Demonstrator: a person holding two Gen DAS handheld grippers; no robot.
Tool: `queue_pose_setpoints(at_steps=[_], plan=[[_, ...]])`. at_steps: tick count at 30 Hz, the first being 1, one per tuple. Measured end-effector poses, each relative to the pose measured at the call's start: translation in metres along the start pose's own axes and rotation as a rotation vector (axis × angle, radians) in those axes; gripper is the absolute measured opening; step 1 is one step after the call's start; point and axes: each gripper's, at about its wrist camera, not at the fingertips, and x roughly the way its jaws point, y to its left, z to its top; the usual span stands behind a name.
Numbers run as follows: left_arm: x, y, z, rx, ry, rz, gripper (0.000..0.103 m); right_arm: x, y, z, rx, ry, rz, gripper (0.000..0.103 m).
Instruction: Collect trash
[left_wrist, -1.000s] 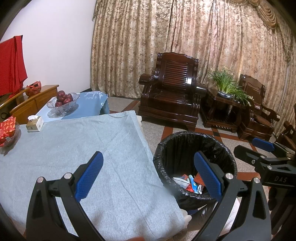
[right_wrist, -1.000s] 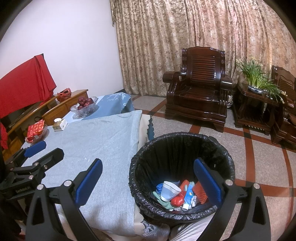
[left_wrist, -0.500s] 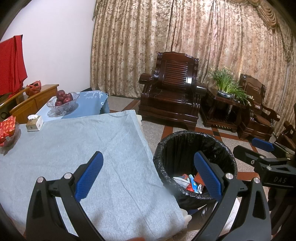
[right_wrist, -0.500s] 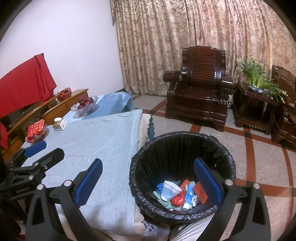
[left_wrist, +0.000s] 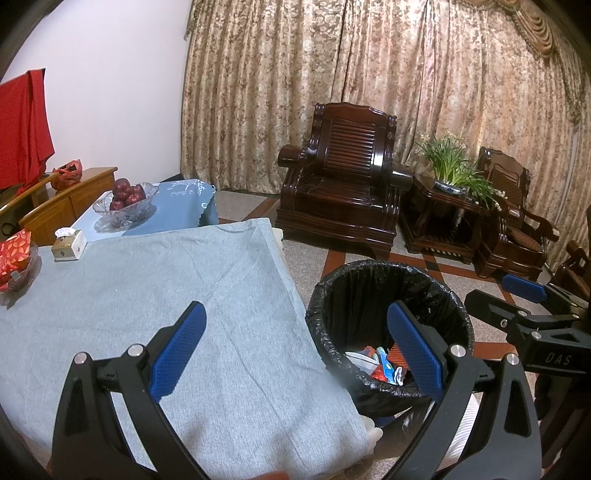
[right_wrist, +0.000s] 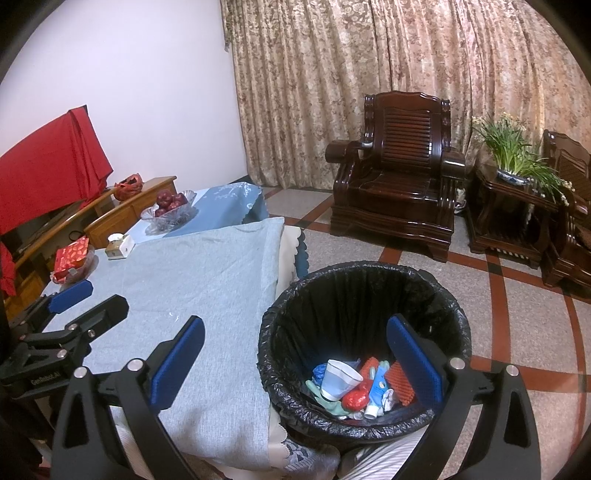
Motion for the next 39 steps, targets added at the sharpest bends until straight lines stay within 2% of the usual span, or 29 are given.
queue_pose_setpoints(at_steps=[39], plan=[[-0.0018, 0.0013, 0.0012, -0.001, 0.006, -0.004, 0.096, 0.0082, -0.0012, -0.0073, 0.002, 0.011, 0.003, 0.097]])
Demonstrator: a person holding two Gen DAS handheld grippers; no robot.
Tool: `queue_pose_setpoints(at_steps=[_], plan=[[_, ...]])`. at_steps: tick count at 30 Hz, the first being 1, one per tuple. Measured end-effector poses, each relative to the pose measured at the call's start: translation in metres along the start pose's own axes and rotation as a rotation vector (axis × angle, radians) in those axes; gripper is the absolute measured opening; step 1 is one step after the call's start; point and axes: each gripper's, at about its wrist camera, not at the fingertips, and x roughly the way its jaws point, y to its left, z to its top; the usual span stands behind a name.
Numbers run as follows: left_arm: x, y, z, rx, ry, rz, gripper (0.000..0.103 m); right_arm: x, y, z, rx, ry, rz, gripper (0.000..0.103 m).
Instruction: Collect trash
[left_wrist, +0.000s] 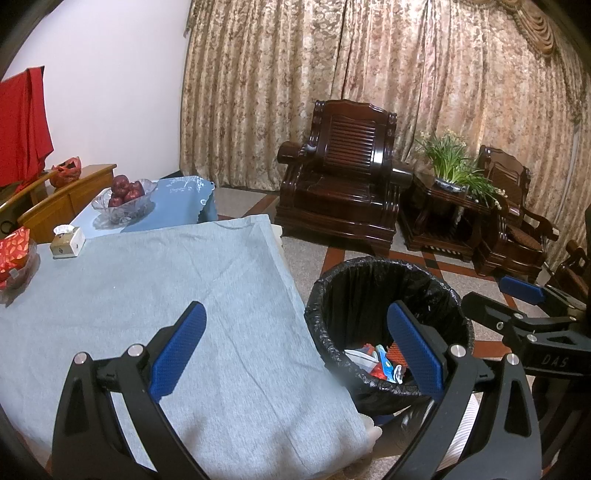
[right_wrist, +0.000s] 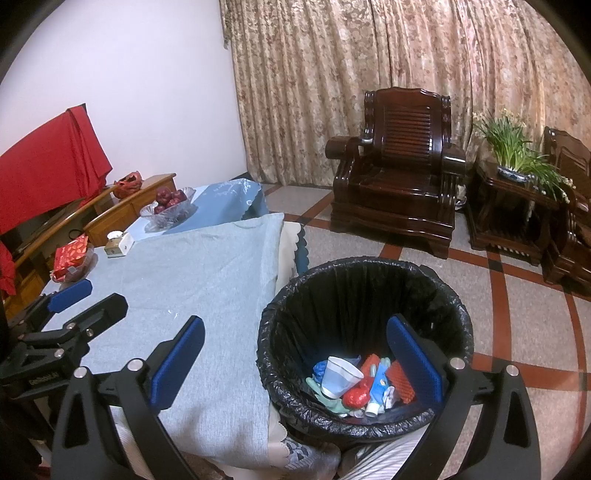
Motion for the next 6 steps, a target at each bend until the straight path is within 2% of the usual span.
queue_pose_setpoints(at_steps=[6], plan=[[-0.0002, 0.0004, 0.0006, 0.001, 0.000, 0.001, 0.096, 0.0008, -0.0007, -0.0005, -0.002, 0.001, 0.000, 0.097]])
